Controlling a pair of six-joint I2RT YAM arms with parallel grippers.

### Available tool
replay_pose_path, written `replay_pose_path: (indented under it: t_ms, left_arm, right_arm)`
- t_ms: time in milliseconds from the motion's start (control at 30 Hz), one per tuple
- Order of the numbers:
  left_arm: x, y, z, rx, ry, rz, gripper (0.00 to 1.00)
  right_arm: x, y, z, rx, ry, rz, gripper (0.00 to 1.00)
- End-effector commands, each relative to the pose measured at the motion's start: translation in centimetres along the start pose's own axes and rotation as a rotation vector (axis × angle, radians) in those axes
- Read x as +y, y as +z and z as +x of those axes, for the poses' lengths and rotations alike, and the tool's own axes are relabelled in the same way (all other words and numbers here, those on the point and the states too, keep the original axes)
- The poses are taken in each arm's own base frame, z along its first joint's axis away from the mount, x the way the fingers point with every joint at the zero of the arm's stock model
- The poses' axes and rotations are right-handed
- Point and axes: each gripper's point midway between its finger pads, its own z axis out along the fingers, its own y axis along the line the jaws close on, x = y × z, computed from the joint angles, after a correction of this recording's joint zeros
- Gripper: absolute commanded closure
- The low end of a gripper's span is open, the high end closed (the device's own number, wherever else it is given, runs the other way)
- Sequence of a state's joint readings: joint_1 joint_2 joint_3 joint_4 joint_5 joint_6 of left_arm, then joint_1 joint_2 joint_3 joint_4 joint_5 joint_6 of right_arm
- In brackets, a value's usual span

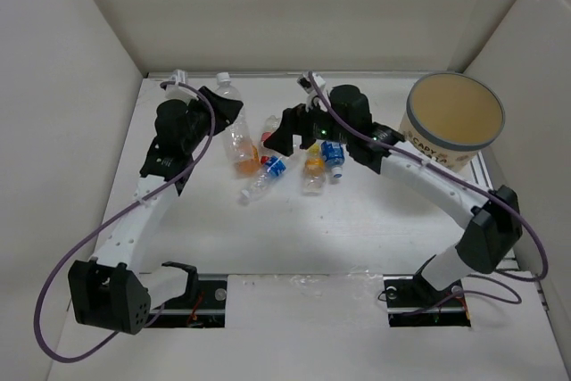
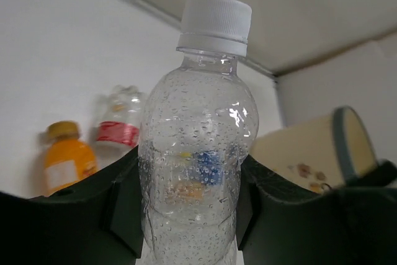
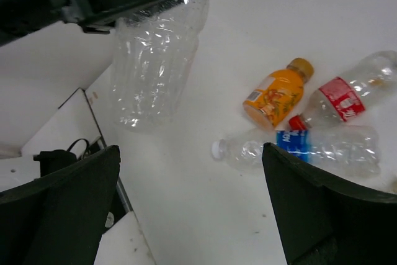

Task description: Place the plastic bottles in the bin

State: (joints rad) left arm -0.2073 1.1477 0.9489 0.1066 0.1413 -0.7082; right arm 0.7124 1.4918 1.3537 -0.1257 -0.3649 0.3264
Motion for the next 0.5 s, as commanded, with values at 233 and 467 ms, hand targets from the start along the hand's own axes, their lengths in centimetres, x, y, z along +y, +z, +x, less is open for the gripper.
replay_pose_path:
  t_ms: [233, 467]
  left_arm:
    - [-13.2, -5.1, -0.4, 0.110, 0.096, 0.694, 1.00]
    - [-15.1, -7.4, -0.8, 0.101, 0.086, 0.808, 1.00]
  right_arm:
    - [7.6, 1.8, -6.4, -0.202, 0.040, -0.471, 0.00]
    - [8.1, 4.1, -5.6, -0.176, 0.113, -0.555, 0.00]
